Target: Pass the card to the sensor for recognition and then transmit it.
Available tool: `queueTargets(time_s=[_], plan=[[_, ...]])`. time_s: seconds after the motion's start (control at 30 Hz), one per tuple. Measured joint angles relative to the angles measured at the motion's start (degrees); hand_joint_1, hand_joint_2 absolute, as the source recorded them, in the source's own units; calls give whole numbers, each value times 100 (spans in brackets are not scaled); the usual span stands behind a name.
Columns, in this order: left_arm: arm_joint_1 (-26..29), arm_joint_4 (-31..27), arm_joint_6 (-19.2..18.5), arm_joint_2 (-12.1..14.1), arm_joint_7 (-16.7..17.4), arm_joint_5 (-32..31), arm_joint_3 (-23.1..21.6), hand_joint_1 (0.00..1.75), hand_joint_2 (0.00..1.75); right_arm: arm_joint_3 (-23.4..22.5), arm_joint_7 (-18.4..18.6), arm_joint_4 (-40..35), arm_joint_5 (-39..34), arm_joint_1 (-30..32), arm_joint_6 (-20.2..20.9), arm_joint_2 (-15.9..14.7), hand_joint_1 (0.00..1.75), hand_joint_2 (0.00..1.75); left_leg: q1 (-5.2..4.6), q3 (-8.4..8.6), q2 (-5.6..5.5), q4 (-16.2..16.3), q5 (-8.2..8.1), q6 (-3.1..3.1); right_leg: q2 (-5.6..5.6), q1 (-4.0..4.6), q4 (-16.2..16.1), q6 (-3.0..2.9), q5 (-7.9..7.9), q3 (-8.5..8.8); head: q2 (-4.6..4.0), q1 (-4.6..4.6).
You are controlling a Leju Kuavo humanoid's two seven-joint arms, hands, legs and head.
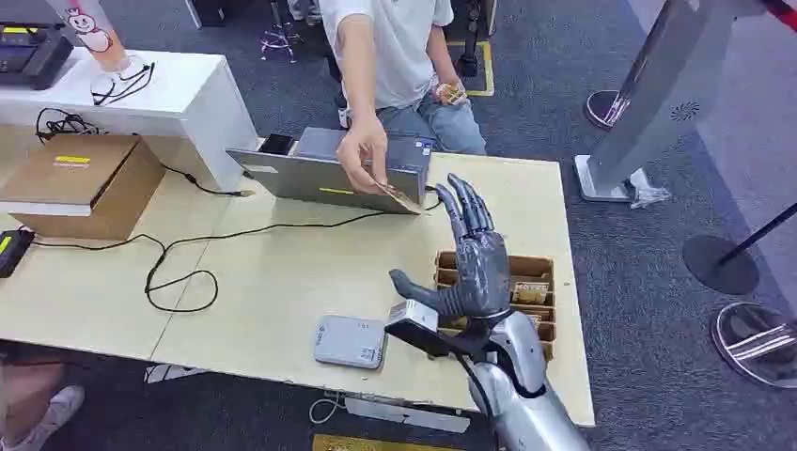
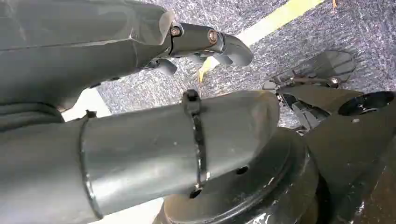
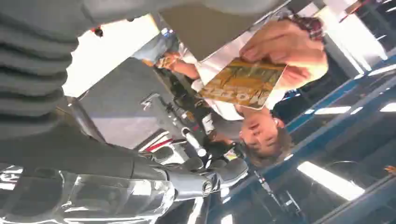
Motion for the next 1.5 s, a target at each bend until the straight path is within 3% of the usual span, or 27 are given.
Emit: queueTargets(time_s=[0.17, 0.97, 1.0, 1.03, 1.5], plan=[[-81, 2, -2, 17, 90, -44, -166, 0, 0, 0, 273, 406, 310, -270, -188, 37, 0, 175, 0, 0, 0, 1, 2, 1, 0, 0, 0, 0, 2, 0, 0, 0], [-127, 55, -9, 57, 122, 48, -400, 0, 0, -24, 431, 544, 603, -310, -109, 63, 0, 175, 0, 1, 0, 1, 3, 1, 0, 0, 0, -1, 4, 0, 0, 0], [-127, 63, -9, 59, 122, 52, -404, 0, 0, -26, 431, 544, 608, -309, -105, 66, 140, 175, 0, 1, 0, 1, 3, 1, 0, 0, 0, -1, 4, 0, 0, 0], [-128, 70, -9, 61, 122, 55, -407, 0, 0, -26, 431, 544, 608, -309, -98, 66, 175, 175, 0, 1, 0, 1, 3, 1, 0, 0, 0, -2, 4, 0, 0, 0], [-129, 96, -9, 79, 131, 68, -422, 0, 0, -28, 431, 546, 608, -308, -50, 66, 175, 175, 0, 1, 0, 1, 3, 1, 0, 0, 1, -2, 4, 0, 0, 0]])
